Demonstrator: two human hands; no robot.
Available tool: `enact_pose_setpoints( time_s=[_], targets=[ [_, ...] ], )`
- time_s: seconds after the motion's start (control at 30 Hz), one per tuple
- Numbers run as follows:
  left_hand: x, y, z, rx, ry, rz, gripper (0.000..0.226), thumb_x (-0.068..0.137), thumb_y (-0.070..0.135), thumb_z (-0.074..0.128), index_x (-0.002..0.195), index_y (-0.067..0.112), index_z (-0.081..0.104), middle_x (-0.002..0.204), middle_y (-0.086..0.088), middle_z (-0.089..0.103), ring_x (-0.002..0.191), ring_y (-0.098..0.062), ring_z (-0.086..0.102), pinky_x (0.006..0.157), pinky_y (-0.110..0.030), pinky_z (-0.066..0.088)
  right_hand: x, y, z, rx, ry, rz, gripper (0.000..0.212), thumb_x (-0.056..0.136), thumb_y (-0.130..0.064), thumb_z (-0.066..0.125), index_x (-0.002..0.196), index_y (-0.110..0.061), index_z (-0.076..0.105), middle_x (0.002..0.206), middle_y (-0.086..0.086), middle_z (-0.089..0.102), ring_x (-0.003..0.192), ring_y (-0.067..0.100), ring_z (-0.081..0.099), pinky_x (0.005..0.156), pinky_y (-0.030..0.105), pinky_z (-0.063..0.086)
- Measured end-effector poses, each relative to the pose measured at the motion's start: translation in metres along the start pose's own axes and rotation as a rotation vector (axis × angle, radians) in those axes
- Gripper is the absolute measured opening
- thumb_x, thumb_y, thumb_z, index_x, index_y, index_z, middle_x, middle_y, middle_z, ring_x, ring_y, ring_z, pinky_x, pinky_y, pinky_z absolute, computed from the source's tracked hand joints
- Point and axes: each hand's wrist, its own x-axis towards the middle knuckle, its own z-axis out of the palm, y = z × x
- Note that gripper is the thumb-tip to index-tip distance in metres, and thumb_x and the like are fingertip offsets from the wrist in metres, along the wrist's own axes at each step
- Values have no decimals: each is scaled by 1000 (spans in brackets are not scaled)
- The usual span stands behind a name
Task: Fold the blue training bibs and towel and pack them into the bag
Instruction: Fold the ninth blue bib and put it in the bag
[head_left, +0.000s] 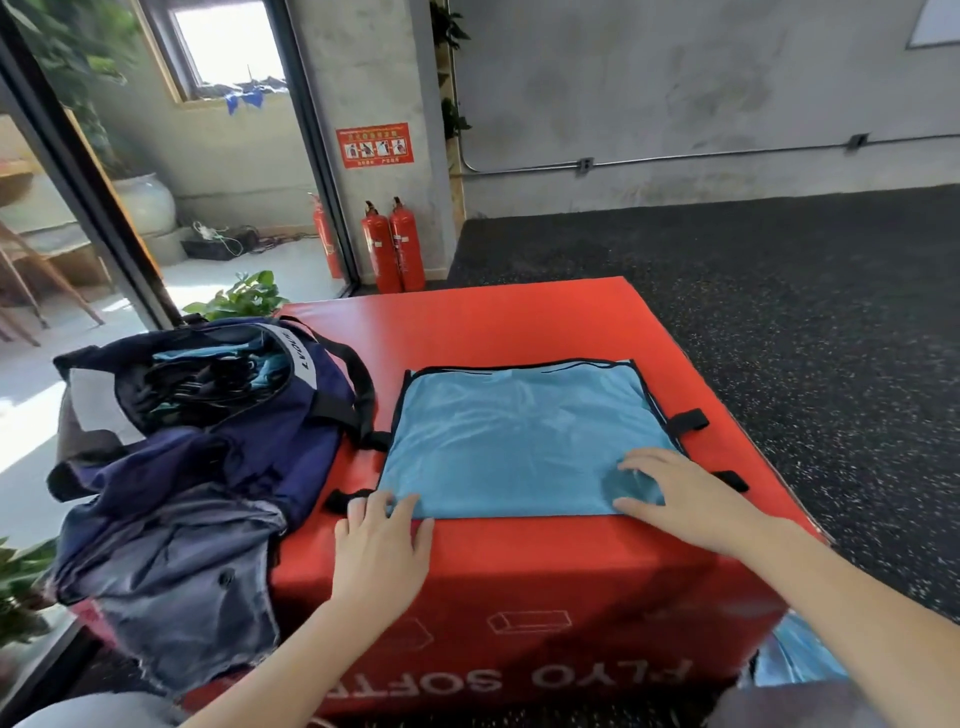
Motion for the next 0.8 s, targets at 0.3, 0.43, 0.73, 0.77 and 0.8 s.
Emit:
enact_pose_setpoints(
  time_s=[0.3, 0.43, 0.73, 0.77, 0.8],
  targets=[
    [51, 5, 14, 1, -86, -51, 74, 90, 69, 27, 132, 18, 61, 134, -7, 58, 124, -33, 51, 99, -50, 43, -3, 13, -2, 41, 72, -84, 58, 79, -84, 47, 103, -34, 66, 108, -23, 59, 108, -2, 53, 102, 25, 42],
    [118, 10, 26, -45, -196, 0, 70, 99, 64, 35, 148, 15, 46, 151, -10, 44, 142, -30, 35, 117, -45, 28, 4, 14, 1, 33, 81, -89, 49, 85, -69, 52, 115, -32, 64, 117, -21, 57, 114, -2, 51, 104, 23, 40],
    [248, 17, 54, -195, -317, 89, 84, 90, 77, 24, 131, 8, 50, 143, -10, 46, 141, -31, 32, 113, -49, 36, 27, 16, 6, 1, 142, -39, 22, 91, -52, 58, 104, -34, 53, 111, -22, 54, 110, -1, 51, 93, 24, 46],
    [257, 18, 57, -193, -323, 95, 83, 93, 74, 25, 140, 8, 46, 149, -9, 42, 144, -31, 30, 115, -49, 33, 30, 17, 7, 0, 149, -40, 24, 91, -52, 57, 102, -31, 56, 111, -19, 56, 110, 0, 52, 93, 24, 47],
    [263, 17, 60, -179, -332, 92, 83, 95, 71, 26, 147, 10, 42, 154, -9, 39, 145, -31, 28, 117, -50, 31, 32, 18, 6, -2, 151, -43, 25, 91, -52, 57, 102, -29, 58, 110, -17, 57, 110, 1, 53, 93, 23, 46]
  ],
)
